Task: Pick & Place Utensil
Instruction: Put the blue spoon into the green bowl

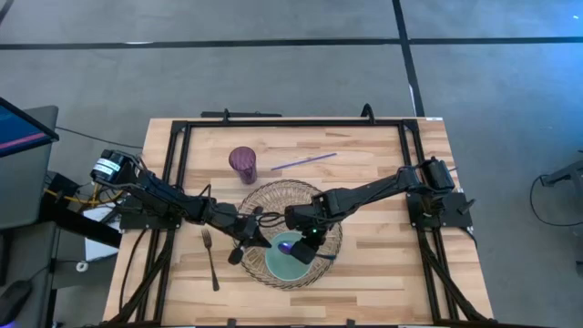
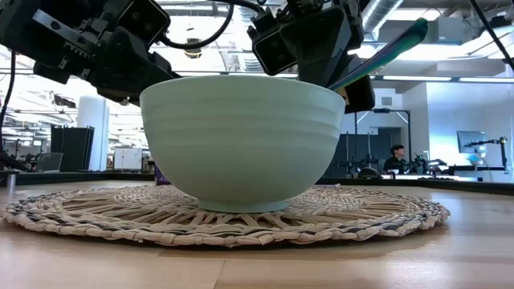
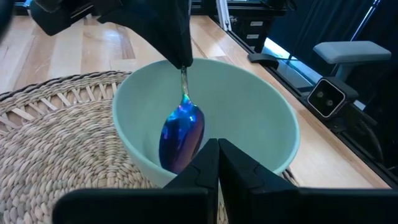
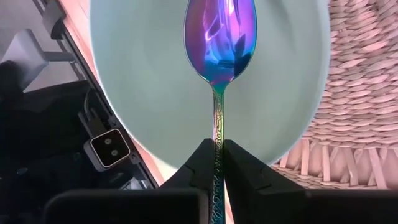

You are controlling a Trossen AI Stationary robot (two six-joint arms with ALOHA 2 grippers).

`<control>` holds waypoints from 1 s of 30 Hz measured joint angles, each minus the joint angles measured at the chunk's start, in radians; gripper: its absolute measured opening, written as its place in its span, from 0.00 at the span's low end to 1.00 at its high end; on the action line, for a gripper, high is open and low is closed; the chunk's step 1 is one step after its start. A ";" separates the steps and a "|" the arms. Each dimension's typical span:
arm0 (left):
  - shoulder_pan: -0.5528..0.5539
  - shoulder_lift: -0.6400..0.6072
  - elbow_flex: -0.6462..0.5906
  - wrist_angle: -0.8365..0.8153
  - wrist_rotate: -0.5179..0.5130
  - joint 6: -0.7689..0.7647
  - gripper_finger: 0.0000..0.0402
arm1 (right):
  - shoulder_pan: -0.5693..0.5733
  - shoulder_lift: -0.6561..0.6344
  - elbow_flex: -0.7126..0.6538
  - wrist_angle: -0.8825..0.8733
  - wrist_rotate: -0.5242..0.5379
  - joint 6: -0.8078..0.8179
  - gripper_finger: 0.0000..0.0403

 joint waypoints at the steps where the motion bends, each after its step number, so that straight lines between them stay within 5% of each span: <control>1: -0.002 0.000 0.000 0.002 0.000 0.000 0.02 | 0.000 0.000 0.000 0.001 0.000 0.000 0.04; 30: -0.009 0.106 0.000 0.103 0.013 0.011 0.02 | 0.016 0.000 0.000 0.005 0.025 -0.026 0.09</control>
